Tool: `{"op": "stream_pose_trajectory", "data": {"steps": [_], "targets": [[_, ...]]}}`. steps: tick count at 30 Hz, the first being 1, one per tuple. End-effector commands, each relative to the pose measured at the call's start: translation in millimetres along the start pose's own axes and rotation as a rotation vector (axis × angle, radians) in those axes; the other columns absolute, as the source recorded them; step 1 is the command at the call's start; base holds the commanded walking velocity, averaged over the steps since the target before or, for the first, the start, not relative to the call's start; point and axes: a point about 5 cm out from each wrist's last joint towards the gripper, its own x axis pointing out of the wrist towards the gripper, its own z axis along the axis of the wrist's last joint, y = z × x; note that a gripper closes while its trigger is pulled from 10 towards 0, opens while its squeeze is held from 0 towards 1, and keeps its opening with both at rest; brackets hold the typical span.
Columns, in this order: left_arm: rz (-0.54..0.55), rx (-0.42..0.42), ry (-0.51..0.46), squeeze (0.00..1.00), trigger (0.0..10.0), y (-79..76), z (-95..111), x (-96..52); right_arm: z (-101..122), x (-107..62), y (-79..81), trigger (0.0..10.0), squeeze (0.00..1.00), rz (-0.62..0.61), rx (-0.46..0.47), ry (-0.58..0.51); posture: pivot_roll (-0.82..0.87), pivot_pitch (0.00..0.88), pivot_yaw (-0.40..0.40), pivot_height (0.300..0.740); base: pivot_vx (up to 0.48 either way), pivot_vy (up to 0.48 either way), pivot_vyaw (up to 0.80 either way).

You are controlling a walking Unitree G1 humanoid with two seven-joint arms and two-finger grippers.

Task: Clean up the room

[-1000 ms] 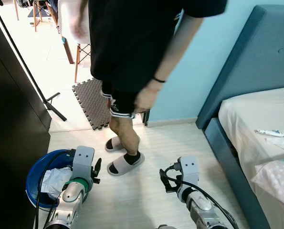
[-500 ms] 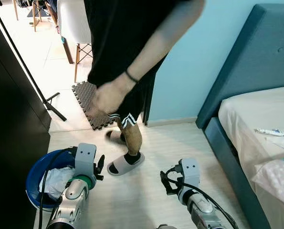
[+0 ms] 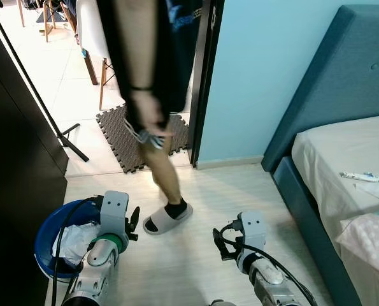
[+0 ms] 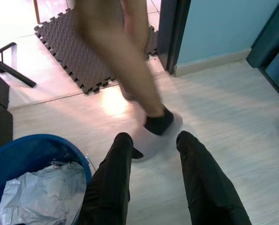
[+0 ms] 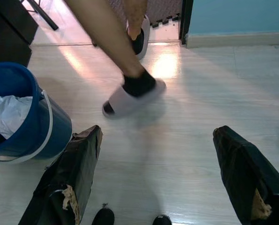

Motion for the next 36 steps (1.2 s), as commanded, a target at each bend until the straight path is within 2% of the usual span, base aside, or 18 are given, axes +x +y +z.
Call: {"op": "stream_pose_trajectory", "data": {"steps": [1, 17, 19, 36], "targets": [[-0.010, 0.007, 0.010, 0.00, 10.0, -1.5, -0.9, -0.5, -1.1, -0.1, 0.7, 10.0, 0.00, -0.002, 0.005, 0.005, -0.08, 0.046, 0.012, 0.740, 0.000, 0.000, 0.00], [-0.019, 0.012, -0.010, 0.00, 10.0, -2.7, 7.3, 4.7, 5.0, 3.4, 0.2, 10.0, 0.00, -0.012, 0.018, -0.013, -0.08, 0.033, 0.020, 0.740, 0.000, 0.000, 0.00], [-0.020, 0.012, -0.012, 0.00, 10.0, -2.5, 8.7, 5.7, 6.7, 4.8, 0.1, 10.0, 0.00, -0.012, 0.040, -0.014, -0.08, 0.030, 0.020, 0.740, 0.000, 0.000, -0.60], [-0.036, 0.003, -0.008, 0.00, 10.0, -4.2, 12.4, 8.3, 8.8, 5.4, -2.2, 10.0, 0.00, -0.021, 0.050, -0.024, -0.08, 0.025, 0.029, 0.740, 0.000, 0.000, -0.78]]}}
